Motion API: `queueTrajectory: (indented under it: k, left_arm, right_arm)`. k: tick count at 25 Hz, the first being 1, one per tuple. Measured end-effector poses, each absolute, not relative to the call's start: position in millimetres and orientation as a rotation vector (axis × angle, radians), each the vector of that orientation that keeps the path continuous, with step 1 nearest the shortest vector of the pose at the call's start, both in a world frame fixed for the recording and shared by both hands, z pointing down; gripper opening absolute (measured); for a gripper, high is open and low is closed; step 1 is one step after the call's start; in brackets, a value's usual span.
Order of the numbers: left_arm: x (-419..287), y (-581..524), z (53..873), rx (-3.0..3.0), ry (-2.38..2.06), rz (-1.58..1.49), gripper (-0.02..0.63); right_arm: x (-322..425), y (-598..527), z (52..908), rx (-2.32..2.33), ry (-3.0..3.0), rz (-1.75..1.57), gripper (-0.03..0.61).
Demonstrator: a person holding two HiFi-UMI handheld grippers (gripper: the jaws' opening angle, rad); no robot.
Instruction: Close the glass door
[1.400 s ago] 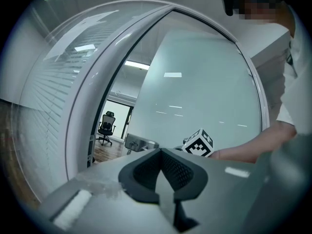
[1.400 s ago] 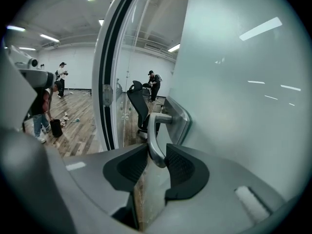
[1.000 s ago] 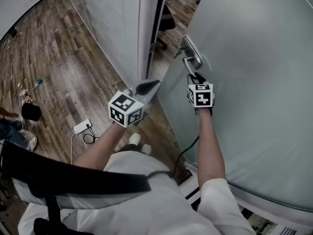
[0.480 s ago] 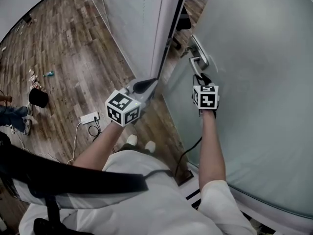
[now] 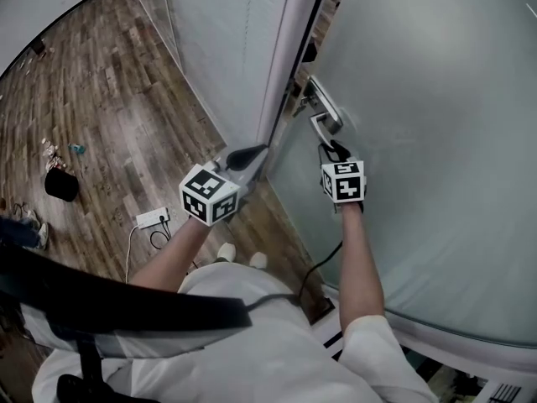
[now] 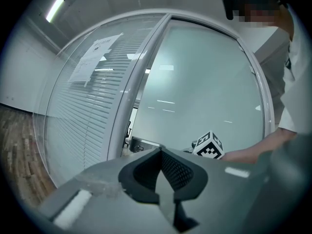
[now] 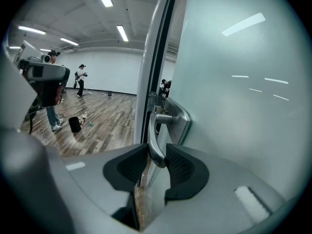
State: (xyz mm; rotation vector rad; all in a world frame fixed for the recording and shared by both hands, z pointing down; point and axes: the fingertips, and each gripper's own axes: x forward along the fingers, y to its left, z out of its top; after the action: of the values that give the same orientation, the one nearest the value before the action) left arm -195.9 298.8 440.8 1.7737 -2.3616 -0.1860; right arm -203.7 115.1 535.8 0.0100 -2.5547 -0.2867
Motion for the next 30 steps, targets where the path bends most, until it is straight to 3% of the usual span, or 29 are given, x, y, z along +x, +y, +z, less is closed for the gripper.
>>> queueTrajectory:
  k: [30]
  left_arm:
    - [-183, 286, 433, 1.835, -2.344, -0.182, 0.005]
  right_arm:
    - [-182, 171, 532, -0.031, -2.593, -0.367, 0.138]
